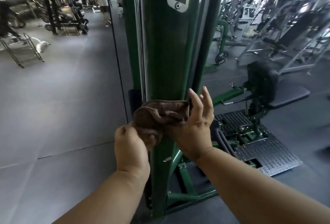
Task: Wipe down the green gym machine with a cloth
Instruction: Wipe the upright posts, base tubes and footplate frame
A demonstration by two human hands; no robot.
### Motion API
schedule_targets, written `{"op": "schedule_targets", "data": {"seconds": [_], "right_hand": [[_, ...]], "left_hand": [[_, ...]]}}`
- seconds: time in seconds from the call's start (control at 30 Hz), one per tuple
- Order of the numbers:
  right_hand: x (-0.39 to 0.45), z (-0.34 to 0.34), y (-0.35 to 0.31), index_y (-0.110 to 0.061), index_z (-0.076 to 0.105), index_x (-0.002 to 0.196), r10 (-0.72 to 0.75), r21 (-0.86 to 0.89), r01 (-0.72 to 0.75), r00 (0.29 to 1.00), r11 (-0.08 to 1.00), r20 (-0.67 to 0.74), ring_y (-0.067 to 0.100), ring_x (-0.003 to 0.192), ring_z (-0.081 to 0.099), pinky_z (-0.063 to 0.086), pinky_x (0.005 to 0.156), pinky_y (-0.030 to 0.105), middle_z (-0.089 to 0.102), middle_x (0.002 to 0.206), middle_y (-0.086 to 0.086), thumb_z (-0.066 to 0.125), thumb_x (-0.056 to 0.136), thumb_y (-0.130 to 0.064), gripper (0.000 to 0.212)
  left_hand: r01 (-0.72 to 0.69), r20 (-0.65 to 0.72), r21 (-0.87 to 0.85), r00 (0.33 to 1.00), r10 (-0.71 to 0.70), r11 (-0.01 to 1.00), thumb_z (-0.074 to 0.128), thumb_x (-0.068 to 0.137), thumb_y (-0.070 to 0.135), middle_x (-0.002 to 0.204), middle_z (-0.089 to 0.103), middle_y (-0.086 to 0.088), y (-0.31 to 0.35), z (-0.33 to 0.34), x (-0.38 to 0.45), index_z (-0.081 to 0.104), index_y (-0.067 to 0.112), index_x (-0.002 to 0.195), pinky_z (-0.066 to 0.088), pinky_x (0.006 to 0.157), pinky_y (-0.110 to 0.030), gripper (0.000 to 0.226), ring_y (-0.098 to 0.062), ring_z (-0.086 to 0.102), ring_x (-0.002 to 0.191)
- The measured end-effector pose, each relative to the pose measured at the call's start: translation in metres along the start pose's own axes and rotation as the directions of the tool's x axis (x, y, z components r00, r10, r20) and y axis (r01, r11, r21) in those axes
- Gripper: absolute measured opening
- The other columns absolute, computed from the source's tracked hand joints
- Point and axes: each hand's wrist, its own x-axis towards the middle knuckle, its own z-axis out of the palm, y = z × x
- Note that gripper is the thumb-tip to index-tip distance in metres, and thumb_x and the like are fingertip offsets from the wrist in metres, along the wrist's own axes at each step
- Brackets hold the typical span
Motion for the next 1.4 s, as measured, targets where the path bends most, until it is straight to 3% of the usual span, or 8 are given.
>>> {"op": "schedule_targets", "data": {"seconds": [0.13,0.37,0.5,0.63,0.83,0.97,1.2,1.4], "right_hand": [[-0.001,0.0,-0.007,-0.055,0.022,0.151,0.181,0.091,-0.187,0.981,0.978,0.066,0.013,0.152,0.015,0.021,0.125,0.035,0.005,0.162,-0.024,0.092,0.063,-0.054,0.113],[0.001,-0.001,-0.002,-0.042,0.032,0.155,0.233,0.088,-0.257,0.948,0.962,0.218,0.009,0.137,0.043,0.037,0.121,0.038,0.037,0.143,-0.02,0.086,0.065,-0.067,0.107],[-0.005,-0.006,0.005,-0.041,0.033,0.159,0.197,0.154,-0.257,0.926,0.954,0.322,-0.006,0.126,0.05,0.046,0.111,0.028,0.047,0.134,-0.022,0.085,0.078,-0.055,0.098],[-0.008,-0.008,0.013,-0.042,0.035,0.157,0.281,0.143,-0.33,0.917,0.933,0.281,0.0,0.122,0.055,0.051,0.107,0.032,0.051,0.134,-0.019,0.085,0.079,-0.054,0.093],[-0.017,-0.002,0.023,-0.044,0.04,0.154,0.386,0.067,-0.425,0.869,0.903,0.31,0.002,0.127,0.05,0.048,0.111,0.032,0.046,0.136,-0.021,0.09,0.072,-0.057,0.097],[-0.034,0.005,0.037,-0.046,0.047,0.148,0.412,-0.102,-0.405,0.828,0.909,0.38,0.002,0.129,0.049,0.046,0.111,0.031,0.05,0.132,-0.023,0.087,0.073,-0.059,0.086],[-0.064,0.008,0.065,-0.045,0.045,0.15,0.481,-0.22,-0.43,0.73,0.875,0.486,0.005,0.124,0.052,0.051,0.103,0.031,0.052,0.132,-0.016,0.074,0.086,-0.044,0.071],[-0.073,0.006,0.085,-0.039,0.046,0.151,0.471,-0.17,-0.47,0.653,0.866,0.593,0.004,0.093,0.064,0.06,0.084,0.028,0.055,0.132,-0.008,0.07,0.091,-0.035,0.065]], "left_hand": [[-0.168,0.182,-0.168,0.963,0.198,0.972,0.047,0.091,0.025,0.108,0.074,-0.01,0.014,0.003,-0.015,0.053,0.008,0.127,0.062,0.087,-0.033,0.04,-0.025,0.074,0.104],[-0.435,0.348,0.235,0.873,0.343,0.869,0.06,0.097,0.022,0.118,0.074,0.001,-0.002,0.016,-0.003,0.062,0.02,0.127,0.056,0.102,-0.037,0.03,-0.014,0.071,0.113],[-0.387,0.329,0.339,0.903,0.277,0.858,0.052,0.1,0.033,0.105,0.077,0.002,-0.002,0.02,0.025,0.068,0.035,0.106,0.057,0.1,-0.054,0.018,-0.021,0.073,0.103],[-0.364,0.472,0.207,0.85,0.233,0.908,0.045,0.109,0.049,0.107,0.077,0.017,0.006,0.025,0.024,0.062,0.029,0.122,0.056,0.094,-0.023,0.03,-0.004,0.072,0.106],[-0.408,0.625,0.281,0.764,0.156,0.869,0.075,0.093,0.036,0.125,0.074,-0.008,-0.035,-0.003,0.049,0.053,0.008,0.14,0.054,0.107,-0.056,0.059,-0.028,0.072,0.118],[-0.396,0.61,0.376,0.787,0.098,0.838,0.082,0.086,0.042,0.121,0.077,-0.001,-0.07,-0.023,0.061,0.061,0.012,0.134,0.054,0.107,-0.053,0.059,-0.021,0.073,0.117],[-0.389,0.571,0.663,0.815,-0.096,0.64,0.076,0.084,0.059,0.124,0.072,0.019,-0.112,-0.056,0.069,0.065,0.037,0.132,0.048,0.109,-0.029,0.055,-0.005,0.066,0.119],[-0.299,0.465,0.839,0.828,-0.313,0.454,0.056,0.079,0.08,0.137,0.066,0.012,-0.153,-0.09,0.069,0.055,0.038,0.146,0.048,0.113,-0.036,0.08,-0.014,0.062,0.126]]}}
